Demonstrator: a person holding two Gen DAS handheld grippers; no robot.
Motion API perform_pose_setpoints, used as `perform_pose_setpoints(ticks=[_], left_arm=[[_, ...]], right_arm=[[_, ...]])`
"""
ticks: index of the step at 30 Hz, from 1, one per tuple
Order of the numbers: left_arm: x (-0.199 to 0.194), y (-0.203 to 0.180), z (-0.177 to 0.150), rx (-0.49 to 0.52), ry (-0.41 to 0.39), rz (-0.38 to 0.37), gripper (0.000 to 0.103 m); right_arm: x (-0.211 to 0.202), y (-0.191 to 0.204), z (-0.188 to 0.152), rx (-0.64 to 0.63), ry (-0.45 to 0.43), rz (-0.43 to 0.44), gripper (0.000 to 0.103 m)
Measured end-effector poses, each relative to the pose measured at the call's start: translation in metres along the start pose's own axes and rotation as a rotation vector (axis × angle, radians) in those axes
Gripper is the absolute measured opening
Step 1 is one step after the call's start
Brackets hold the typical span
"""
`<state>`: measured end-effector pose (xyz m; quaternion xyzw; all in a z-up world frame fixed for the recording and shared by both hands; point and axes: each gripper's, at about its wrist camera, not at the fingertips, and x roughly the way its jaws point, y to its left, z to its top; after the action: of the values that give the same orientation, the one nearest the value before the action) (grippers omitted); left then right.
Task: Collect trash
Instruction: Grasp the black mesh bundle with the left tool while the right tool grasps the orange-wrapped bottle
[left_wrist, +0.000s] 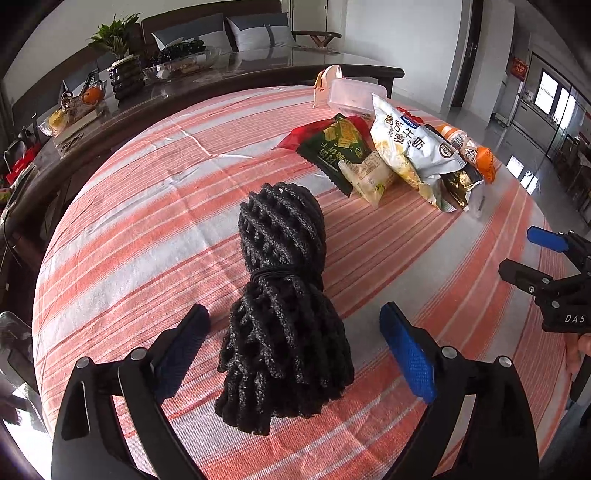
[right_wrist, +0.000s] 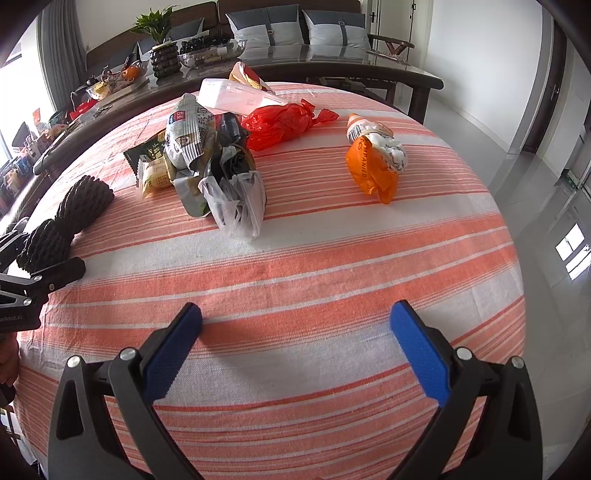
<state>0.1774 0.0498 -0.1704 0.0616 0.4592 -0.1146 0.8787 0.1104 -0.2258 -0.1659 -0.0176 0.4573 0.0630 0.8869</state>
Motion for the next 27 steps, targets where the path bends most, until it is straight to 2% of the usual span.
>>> perform_pose_setpoints(ticks=[3, 6, 10, 13, 15, 17, 18, 21, 22, 24, 26, 27], left_arm=[[0.001, 0.002, 0.0, -0.006, 0.005, -0.004, 0.098], [0.001, 0.002, -0.001, -0.006, 0.005, -0.003, 0.098], [0.001, 0.002, -0.001, -0.006, 0.005, -0.002, 0.099], [0.001, 0.002, -0.001, -0.007, 0.005, -0.002, 0.099], [0.001, 0.002, -0.001, -0.006, 0.005, -0.001, 0.099], [0.001, 0.002, -0.001, -0.007, 0.005, -0.002, 0.099], [0.001, 0.002, -0.001, -0.007, 0.005, -0.002, 0.099], [0.001, 0.002, 0.0, -0.007, 0.005, -0.002, 0.099], [0.001, 0.002, 0.0, -0.007, 0.005, -0.002, 0.099], [0.001, 0.002, 0.0, -0.007, 0.005, -0.002, 0.099], [0.001, 0.002, 0.0, -0.007, 0.006, -0.002, 0.099], [0.001, 0.002, 0.0, -0.007, 0.006, -0.002, 0.099]], right_arm=[[-0.001, -0.003, 0.001, 0.004, 0.004, 0.025, 0.099], [-0.006, -0.03, 0.01, 0.124, -0.014, 0.135, 0.098], [-0.006, -0.074, 0.046, 0.25, -0.044, 0.102, 0.098], [0.017, -0.104, 0.076, 0.337, 0.001, 0.13, 0.098], [0.034, -0.114, 0.091, 0.381, 0.039, 0.185, 0.092], [0.05, -0.116, 0.102, 0.403, 0.084, 0.225, 0.077], [0.057, -0.115, 0.107, 0.409, 0.101, 0.233, 0.074], [0.064, -0.11, 0.117, 0.403, 0.119, 0.226, 0.073], [0.066, -0.107, 0.12, 0.396, 0.127, 0.242, 0.068], [0.069, -0.098, 0.125, 0.366, 0.147, 0.257, 0.065], [0.068, -0.088, 0.127, 0.307, 0.153, 0.234, 0.048], [0.067, -0.085, 0.128, 0.283, 0.151, 0.222, 0.044]])
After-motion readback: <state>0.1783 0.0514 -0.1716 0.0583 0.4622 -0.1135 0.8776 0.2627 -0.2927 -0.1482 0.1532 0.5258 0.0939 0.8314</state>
